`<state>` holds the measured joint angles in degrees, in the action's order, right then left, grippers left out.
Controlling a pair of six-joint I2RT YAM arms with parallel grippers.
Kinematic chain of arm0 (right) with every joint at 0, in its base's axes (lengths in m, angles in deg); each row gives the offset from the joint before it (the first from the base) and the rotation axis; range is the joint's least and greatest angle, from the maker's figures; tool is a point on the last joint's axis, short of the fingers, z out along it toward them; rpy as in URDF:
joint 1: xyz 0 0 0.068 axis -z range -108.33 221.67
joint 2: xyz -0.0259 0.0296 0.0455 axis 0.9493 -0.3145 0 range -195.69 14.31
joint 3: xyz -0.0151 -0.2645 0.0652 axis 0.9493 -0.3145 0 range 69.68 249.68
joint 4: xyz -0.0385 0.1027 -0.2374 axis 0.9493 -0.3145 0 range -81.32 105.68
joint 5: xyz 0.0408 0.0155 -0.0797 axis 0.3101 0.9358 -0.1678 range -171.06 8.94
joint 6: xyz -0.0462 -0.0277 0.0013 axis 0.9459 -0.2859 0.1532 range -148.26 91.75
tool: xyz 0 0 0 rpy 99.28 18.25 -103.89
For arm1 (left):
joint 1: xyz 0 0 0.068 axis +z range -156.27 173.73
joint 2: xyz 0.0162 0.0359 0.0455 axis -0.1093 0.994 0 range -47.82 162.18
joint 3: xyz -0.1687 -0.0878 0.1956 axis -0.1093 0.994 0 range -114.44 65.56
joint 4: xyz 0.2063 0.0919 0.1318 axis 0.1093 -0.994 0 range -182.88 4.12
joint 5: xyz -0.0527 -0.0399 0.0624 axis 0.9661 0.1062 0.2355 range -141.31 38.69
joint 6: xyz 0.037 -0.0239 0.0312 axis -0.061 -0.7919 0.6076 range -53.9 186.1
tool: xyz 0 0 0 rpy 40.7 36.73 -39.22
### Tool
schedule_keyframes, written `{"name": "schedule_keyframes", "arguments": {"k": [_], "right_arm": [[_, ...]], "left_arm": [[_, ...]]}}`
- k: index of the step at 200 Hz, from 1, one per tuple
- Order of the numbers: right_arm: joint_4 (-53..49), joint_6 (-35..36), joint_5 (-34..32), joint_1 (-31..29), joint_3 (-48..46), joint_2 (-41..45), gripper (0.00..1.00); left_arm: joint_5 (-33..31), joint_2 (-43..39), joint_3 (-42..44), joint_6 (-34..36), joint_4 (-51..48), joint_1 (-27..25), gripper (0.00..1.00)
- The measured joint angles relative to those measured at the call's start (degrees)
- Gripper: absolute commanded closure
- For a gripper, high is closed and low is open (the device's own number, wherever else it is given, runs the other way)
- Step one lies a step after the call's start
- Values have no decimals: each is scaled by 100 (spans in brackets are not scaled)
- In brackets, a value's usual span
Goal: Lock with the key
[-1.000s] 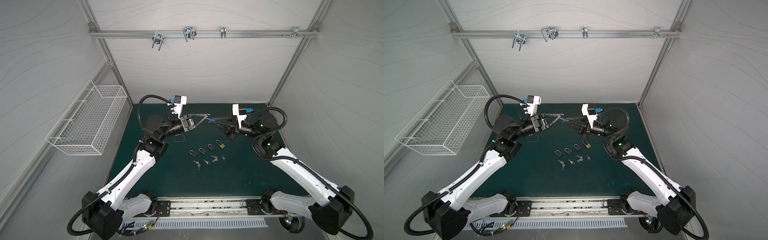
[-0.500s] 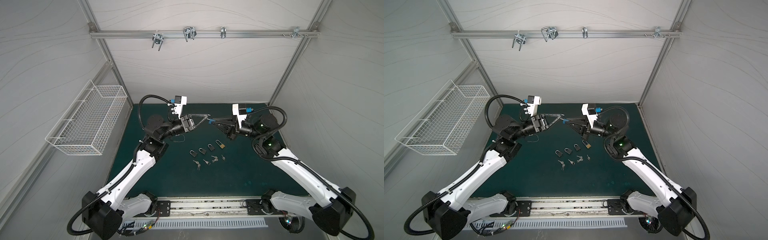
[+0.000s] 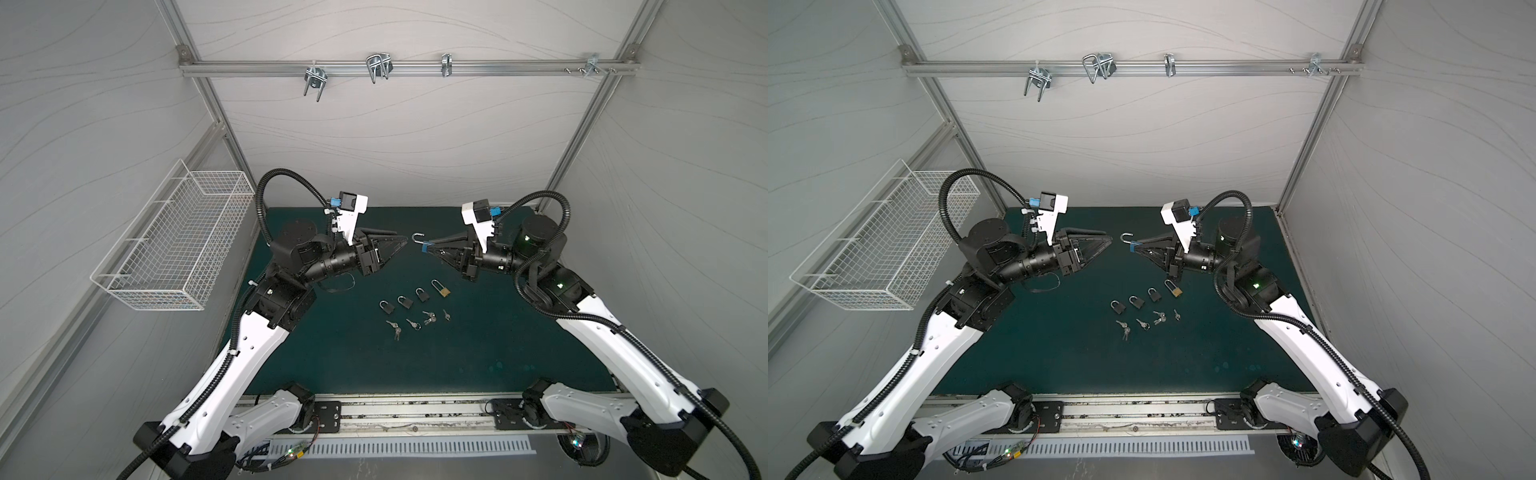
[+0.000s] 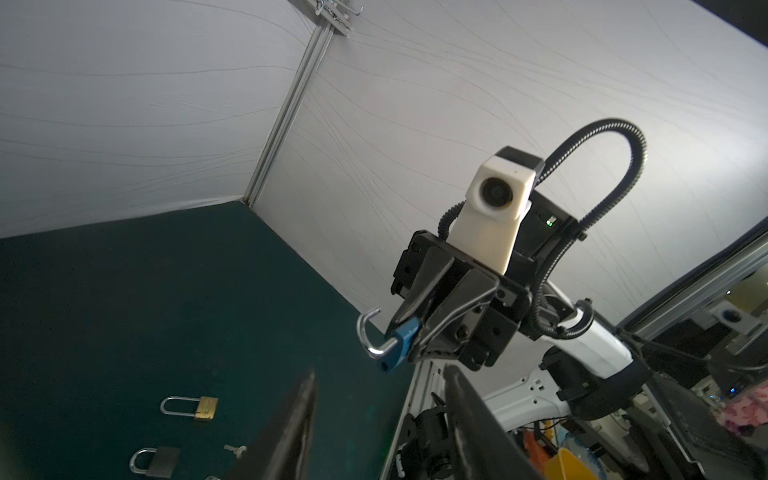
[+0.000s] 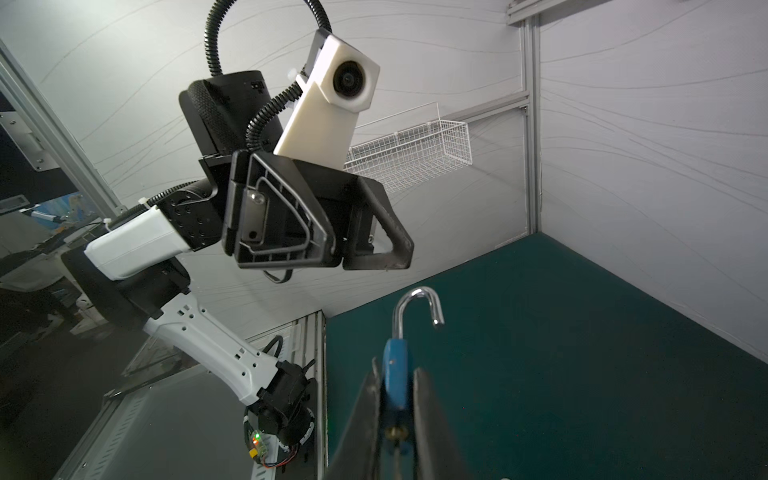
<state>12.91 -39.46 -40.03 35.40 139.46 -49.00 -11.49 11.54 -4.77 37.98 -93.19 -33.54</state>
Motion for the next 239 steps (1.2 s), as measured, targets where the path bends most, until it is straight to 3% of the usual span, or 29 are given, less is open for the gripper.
{"name": "schedule_keyframes", "arguments": {"k": [112,239], "right_arm": [[-629,-87,693,0,142,-245,100],[-457,-245,782,0,153,-214,100]], "left_arm": [[1270,376,-190,138,175,-24,52],[1456,573,-188,160,118,-31,55]]}}
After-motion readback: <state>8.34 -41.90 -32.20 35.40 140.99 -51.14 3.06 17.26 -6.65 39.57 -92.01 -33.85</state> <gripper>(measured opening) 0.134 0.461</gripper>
